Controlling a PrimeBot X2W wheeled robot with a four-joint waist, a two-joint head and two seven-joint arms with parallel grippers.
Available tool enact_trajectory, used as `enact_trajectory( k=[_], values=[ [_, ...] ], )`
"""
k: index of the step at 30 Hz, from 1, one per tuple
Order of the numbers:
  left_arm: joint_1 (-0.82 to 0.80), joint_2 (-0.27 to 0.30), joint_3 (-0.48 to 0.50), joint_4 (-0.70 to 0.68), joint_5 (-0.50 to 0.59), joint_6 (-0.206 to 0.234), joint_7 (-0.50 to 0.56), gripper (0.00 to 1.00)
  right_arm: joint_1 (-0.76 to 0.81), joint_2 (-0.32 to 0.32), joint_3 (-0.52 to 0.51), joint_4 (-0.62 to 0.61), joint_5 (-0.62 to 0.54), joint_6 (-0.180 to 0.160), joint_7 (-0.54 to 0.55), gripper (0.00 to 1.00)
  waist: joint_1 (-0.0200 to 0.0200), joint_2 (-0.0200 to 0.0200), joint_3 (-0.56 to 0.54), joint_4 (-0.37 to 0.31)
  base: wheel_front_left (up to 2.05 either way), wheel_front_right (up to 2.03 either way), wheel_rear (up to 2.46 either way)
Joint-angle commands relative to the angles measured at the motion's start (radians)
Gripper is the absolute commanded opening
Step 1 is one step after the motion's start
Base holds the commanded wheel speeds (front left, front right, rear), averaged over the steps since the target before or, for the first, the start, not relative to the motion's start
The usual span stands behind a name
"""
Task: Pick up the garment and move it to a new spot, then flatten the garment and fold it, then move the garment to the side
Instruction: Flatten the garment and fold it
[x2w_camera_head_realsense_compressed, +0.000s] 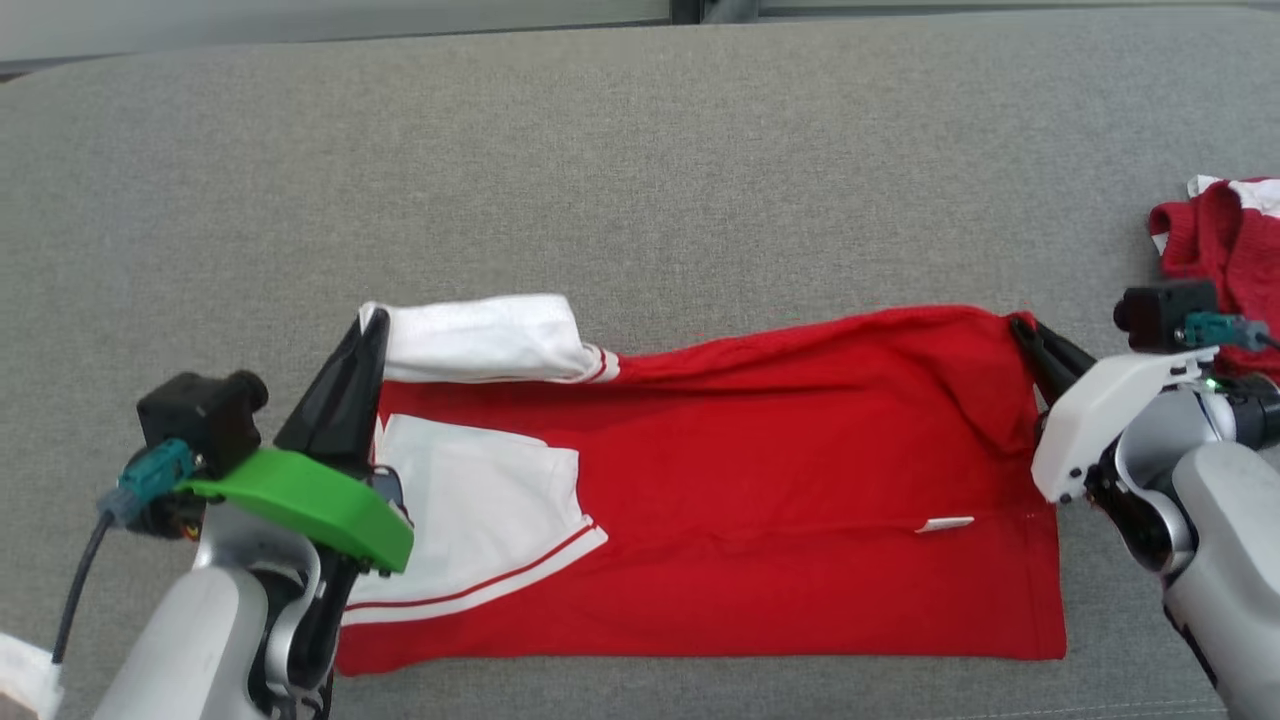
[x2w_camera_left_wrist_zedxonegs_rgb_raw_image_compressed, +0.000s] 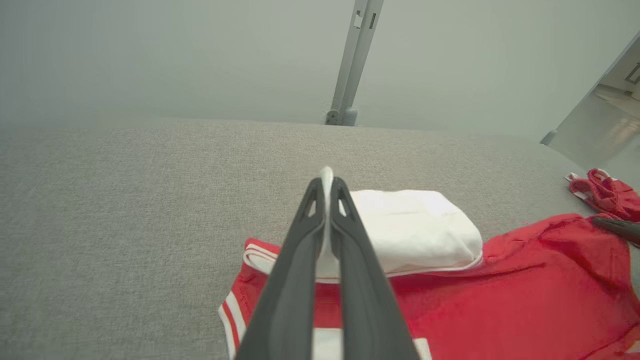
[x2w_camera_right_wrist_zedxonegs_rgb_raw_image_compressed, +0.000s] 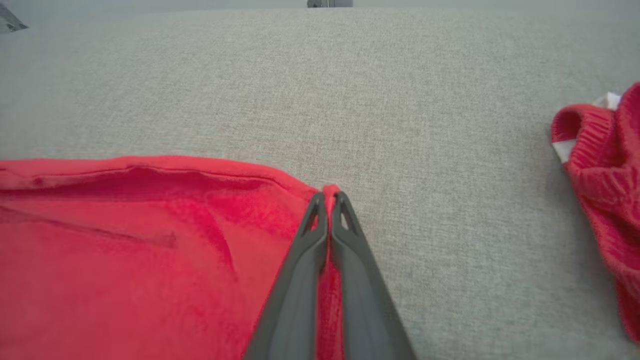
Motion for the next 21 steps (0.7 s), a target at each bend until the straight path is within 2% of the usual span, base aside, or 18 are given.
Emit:
enact_trajectory(
  k=[1, 8, 21],
  values=[
    [0.051, 0.010, 0.007, -0.021, -0.013, 0.017, -0.004, 0.00, 0.050, -0.006, -0.005, -0.036, 0.017, -0.001, -0.009, 0.00, 0.0000, 0.0000, -0.035, 0.004, 0.00, 0.00, 0.00],
    [0.189, -0.004, 0.020, -0.041, -0.047, 0.060, -0.017, 0.00, 0.217, 0.007, -0.030, -0.163, 0.019, 0.000, -0.003, 0.00, 0.0000, 0.0000, -0.074, 0.009, 0.00, 0.00, 0.00],
    [0.226, -0.053, 0.015, 0.118, -0.068, 0.051, -0.091, 0.00, 0.369, 0.062, -0.120, -0.265, -0.022, 0.000, -0.015, 0.00, 0.0000, 0.0000, -0.083, -0.001, 0.00, 0.00, 0.00]
  ],
)
